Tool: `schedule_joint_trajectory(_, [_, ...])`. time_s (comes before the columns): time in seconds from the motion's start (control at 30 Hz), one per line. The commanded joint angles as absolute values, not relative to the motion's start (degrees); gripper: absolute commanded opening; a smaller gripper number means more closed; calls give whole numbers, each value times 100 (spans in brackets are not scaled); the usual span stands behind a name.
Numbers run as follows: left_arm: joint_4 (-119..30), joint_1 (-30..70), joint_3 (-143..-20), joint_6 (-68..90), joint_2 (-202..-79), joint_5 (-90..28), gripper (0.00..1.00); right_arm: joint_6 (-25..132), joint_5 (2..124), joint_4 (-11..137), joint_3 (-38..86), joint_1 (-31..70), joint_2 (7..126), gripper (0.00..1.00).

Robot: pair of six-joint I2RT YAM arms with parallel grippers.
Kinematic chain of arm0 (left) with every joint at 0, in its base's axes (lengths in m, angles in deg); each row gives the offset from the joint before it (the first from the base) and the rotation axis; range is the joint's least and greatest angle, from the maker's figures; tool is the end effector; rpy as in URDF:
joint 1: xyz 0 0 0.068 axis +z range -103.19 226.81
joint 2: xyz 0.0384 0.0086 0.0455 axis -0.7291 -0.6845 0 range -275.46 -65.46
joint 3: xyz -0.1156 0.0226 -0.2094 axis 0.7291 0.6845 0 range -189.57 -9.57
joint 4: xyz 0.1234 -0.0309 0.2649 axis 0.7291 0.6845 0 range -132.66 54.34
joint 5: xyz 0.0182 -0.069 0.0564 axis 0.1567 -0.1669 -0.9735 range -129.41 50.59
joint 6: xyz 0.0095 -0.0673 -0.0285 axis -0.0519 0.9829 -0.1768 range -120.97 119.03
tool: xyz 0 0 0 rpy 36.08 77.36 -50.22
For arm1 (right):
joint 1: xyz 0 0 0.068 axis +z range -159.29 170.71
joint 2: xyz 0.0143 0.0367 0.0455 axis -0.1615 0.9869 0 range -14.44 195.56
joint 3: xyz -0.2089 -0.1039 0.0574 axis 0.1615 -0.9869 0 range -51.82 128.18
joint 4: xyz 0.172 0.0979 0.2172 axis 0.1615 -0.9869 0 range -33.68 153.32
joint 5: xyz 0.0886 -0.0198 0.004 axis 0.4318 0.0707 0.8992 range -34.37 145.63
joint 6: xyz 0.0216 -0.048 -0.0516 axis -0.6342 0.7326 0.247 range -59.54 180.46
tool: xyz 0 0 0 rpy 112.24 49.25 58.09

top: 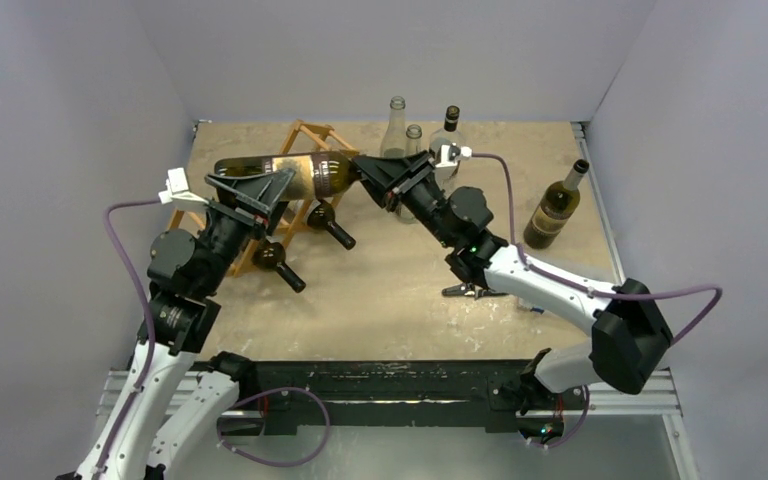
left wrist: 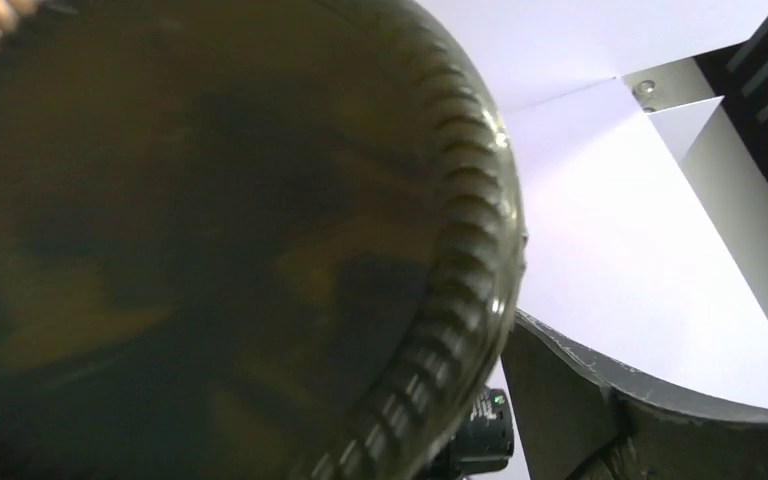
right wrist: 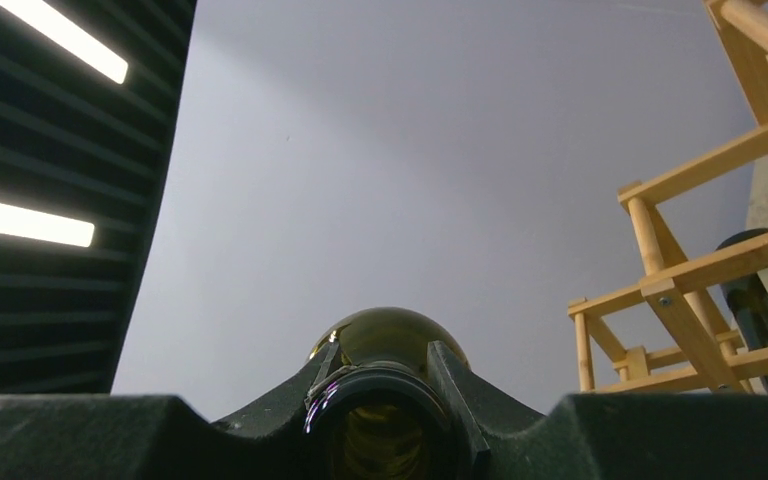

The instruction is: Put the wine bottle on the wine rack

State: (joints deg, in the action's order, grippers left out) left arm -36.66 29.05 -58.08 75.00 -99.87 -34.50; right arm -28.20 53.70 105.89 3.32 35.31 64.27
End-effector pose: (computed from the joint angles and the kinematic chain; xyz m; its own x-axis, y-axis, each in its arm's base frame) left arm 0.2083 -0.0723 0.3889 -0.3405 -0.9059 -0.2518 0.2233 0.1822 -0.9576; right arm 0.2742 0.2676 0.3266 -0.6735 0.7391 -0.0112 -0.2475 -0.2112 0.9456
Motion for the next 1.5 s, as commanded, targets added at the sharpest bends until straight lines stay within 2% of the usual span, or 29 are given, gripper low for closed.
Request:
schedule_joint_trajectory(0.0, [-5037,2881,-5693,7548,-9995,-3707,100,-3279,4601,12039,997,3885,6437,0])
schedule_joint_trajectory(0.2, [-5973,2815,-5216,7549,-10033,-4396,97,-3154,3905,12445,903,4434,6660,0])
schedule_joint_trajectory(0.53, [-6324,2769,-5076,7581,-10173,-5084,96,-2769,3405,12768,821,4837,6825,0])
schedule_joint_trajectory(0.57, [-6356,2773,-5060,7580,-10186,-5093,93,-2761,3367,12766,796,4863,6814,0])
schedule_joint_trajectory(0.6, [-6416,2772,-5028,7576,-10194,-5093,87,-2760,3352,12768,769,4875,6809,0])
schedule_joint_trajectory(0.7, [-6485,2765,-4885,7748,-10171,-5117,58,-2732,3424,12716,681,4898,6758,2])
schedule_joint_trajectory(0.77, [-6666,2768,-4766,7824,-10154,-5079,38,-2593,3571,12575,584,4898,6653,14])
schedule_joint_trajectory(0.83, [-6840,2768,-4704,7818,-10142,-4962,10,-2392,3775,12273,457,4898,6459,27])
schedule_joint_trajectory(0.87, [-6763,2767,-4713,7857,-10114,-4930,1,-2277,3928,12133,386,4898,6366,35])
schedule_joint_trajectory(0.93, [-6475,2770,-4716,7972,-10020,-4889,0,-2145,4107,11825,153,4898,6129,51])
schedule_joint_trajectory(1.13, [-6003,2773,-4738,7977,-9750,-4935,0,-1527,4343,11140,-643,4898,5351,88])
schedule_joint_trajectory(1.17, [-5912,2771,-4763,7979,-9727,-4926,0,-1413,4402,10807,-719,4898,5198,92])
schedule_joint_trajectory(1.27, [-5531,2773,-4884,8039,-9731,-4795,0,-831,4534,9399,-752,4898,4723,96])
schedule_joint_trajectory(1.47, [-4920,2774,-5072,7914,-9793,-4204,0,1530,4530,7382,-564,4880,4055,96])
